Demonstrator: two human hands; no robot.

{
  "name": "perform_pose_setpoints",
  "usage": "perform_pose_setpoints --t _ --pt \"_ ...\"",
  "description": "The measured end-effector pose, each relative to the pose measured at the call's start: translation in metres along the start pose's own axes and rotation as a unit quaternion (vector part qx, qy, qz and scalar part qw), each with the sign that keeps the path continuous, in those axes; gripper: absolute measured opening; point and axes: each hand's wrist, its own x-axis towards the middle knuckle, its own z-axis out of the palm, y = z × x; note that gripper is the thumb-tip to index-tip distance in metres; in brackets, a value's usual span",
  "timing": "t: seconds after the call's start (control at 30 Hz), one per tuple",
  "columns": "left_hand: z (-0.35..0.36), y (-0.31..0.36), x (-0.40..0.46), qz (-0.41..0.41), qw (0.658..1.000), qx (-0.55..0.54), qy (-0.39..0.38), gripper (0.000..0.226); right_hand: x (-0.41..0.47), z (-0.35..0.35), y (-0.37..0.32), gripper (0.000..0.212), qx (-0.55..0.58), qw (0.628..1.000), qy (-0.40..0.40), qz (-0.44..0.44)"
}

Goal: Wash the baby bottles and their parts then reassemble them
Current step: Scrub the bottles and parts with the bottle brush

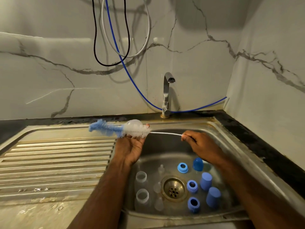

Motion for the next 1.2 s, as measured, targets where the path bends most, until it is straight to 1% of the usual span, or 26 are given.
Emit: perform_pose_setpoints --t 0.07,0.17,0.27,0.4,0.47,0.53,0.63,0.73,0.83,0.93,1.0,1.1,1.2 --pt "-0.001 -0.002 0.0 -0.014 0.999 0.035 -0.011 0.05 -0.001 0.002 0.0 0.023 0.004 1.0 0.015 -0.009" --pt "-0.002 -0.008 -0.001 -0.053 0.997 0.061 -0.019 0.048 -0.001 0.014 -0.012 0.022 0.01 0.999 0.018 -0.034" --pt "-0.003 -0.007 0.0 -0.045 0.998 0.041 -0.011 0.047 -0.001 0.017 -0.019 0.024 0.008 0.999 0.025 -0.042" --pt "-0.004 0.003 0.002 -0.063 0.998 0.001 0.004 0.047 -0.001 0.002 -0.005 0.018 0.021 0.998 0.055 -0.005" --pt "-0.005 0.002 0.002 -0.066 0.998 0.005 0.005 0.047 -0.001 0.002 -0.003 0.017 0.019 0.999 0.048 -0.002" --pt "-0.004 -0.005 0.001 -0.073 0.997 0.031 0.004 0.049 -0.002 0.009 -0.011 0.02 0.014 0.999 0.029 -0.018" --pt "-0.004 -0.009 0.003 -0.058 0.998 0.033 0.008 0.047 -0.002 0.018 -0.022 0.026 -0.002 0.999 0.017 -0.046" --pt "-0.008 0.001 0.007 -0.042 0.999 0.001 0.009 0.043 -0.001 0.009 -0.012 0.022 -0.006 0.999 0.033 -0.018" --pt "-0.009 0.003 0.006 -0.052 0.999 0.005 0.008 0.042 -0.002 0.0 -0.001 0.018 -0.005 0.999 0.045 0.006" --pt "-0.002 -0.009 0.0 -0.075 0.997 0.03 -0.005 0.046 -0.002 0.009 -0.012 0.02 0.003 0.999 0.03 -0.016" --pt "0.001 -0.012 -0.001 -0.069 0.997 0.031 -0.005 0.046 -0.001 0.014 -0.017 0.02 0.001 0.999 0.025 -0.035" --pt "-0.003 0.0 0.003 -0.048 0.999 0.003 0.002 0.045 0.001 0.004 -0.007 0.018 0.003 0.999 0.029 -0.013" --pt "-0.005 0.007 0.003 -0.05 0.999 -0.016 0.001 0.043 -0.001 -0.003 0.005 0.017 0.005 1.0 0.028 0.005"
